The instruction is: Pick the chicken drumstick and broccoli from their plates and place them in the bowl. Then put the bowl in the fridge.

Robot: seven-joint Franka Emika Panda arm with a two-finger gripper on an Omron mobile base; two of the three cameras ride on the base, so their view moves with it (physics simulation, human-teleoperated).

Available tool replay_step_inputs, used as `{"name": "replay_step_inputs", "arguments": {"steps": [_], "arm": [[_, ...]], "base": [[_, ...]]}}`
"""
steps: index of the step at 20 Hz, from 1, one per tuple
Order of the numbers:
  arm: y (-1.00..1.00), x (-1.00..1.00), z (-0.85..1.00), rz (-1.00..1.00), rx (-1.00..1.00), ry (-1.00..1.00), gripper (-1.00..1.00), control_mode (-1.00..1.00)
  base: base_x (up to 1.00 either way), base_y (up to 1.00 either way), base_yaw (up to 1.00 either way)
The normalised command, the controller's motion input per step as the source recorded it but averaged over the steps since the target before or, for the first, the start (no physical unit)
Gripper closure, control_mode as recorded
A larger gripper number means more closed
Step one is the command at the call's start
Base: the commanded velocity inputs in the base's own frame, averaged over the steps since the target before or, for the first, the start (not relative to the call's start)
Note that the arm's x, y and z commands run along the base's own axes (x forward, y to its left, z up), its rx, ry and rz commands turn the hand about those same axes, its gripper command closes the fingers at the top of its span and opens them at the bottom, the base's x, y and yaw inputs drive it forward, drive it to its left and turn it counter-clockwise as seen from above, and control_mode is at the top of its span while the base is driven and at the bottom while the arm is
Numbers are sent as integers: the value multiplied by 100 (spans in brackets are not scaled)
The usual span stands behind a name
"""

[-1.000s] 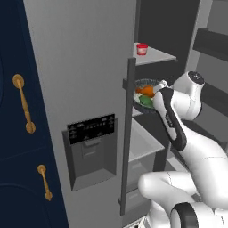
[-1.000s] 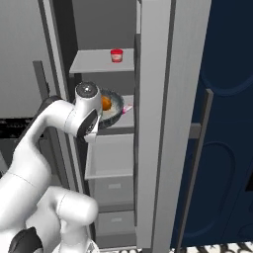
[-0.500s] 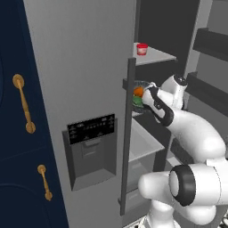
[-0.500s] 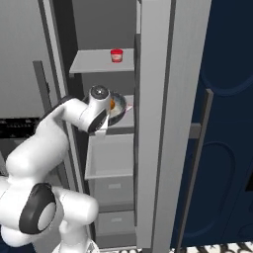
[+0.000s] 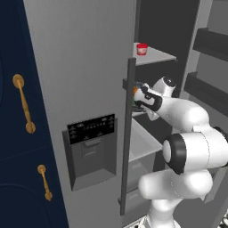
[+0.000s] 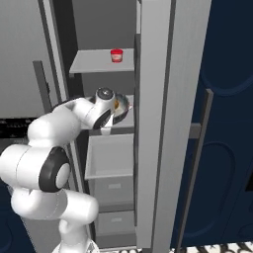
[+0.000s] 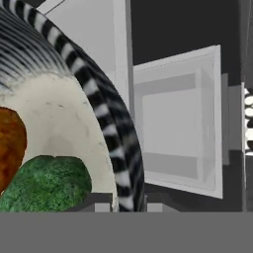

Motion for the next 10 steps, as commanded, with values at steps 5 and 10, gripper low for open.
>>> {"name": "replay_step_inputs", "arguments": {"steps": [5, 10], "arm": [[0, 33, -33, 4, 0, 3, 100, -100], [3, 37, -20, 0, 0, 2, -100, -100]], "base": [[0, 0, 0], [0, 0, 0]]}}
